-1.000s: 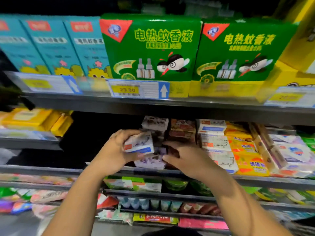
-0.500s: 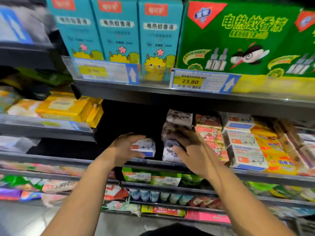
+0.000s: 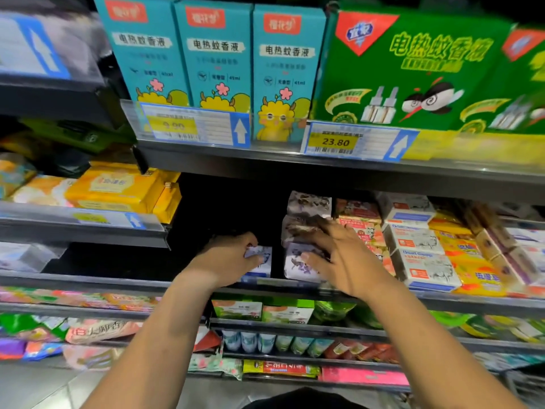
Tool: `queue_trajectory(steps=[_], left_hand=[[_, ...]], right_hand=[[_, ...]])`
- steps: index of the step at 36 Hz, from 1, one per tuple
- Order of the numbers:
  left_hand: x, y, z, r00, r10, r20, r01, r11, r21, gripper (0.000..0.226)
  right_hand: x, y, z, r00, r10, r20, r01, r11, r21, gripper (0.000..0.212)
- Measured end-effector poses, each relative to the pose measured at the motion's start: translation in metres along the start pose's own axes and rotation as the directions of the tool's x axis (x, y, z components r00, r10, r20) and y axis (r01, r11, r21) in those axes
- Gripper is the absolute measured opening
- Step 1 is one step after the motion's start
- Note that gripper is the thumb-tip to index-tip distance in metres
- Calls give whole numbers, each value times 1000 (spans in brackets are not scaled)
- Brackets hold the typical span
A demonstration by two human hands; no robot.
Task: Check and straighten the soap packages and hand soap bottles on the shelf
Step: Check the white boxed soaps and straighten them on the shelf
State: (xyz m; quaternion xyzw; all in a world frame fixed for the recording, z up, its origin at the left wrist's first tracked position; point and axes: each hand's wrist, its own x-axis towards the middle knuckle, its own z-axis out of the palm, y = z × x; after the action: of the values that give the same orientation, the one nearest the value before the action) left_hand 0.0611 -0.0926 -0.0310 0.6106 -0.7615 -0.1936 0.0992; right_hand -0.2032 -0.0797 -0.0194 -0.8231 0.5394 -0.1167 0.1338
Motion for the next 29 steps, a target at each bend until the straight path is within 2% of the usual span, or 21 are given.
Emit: queue_trajectory(steps=[3,4,8,12,15,19,21,25,29], left_hand=[[4,21,4,990,7,-141,-2,1000,30,51],[6,28,6,989,5,-146,-3,1000,13,53],[8,53,12,997,21,80,-7,984,-179,59],[4,62,19,993,50,111,-41,995,-87,80],[1,64,24,990,78,115,-67,993,-100,97],[6,68,18,995,-10,101,17,998,-66,81],[10,74,16,1000,-23,2,23,999,31,70],[19,92,29,972,60,-228,-4,971,241,44],[23,131,45,960,166,-226,-94,950,299,45]], right_hand=[[0,1,-3,1000,-10,28,12,999,-39,66],[-1,0,-4,999,-6,36,8,999,-51,67],[-8,6,-10,997,55,46,-51,995,-87,66],[-22,19,-20,990,142,24,-138,982,-126,61],[-31,29,-29,983,182,-7,-181,975,-132,58],[-44,50,-42,959,220,-176,-233,971,-56,47],[-50,66,-47,942,257,-217,-273,961,-49,43],[-63,101,-56,924,301,-238,-319,947,-39,35],[-72,123,-62,926,309,-218,-317,949,-2,37]])
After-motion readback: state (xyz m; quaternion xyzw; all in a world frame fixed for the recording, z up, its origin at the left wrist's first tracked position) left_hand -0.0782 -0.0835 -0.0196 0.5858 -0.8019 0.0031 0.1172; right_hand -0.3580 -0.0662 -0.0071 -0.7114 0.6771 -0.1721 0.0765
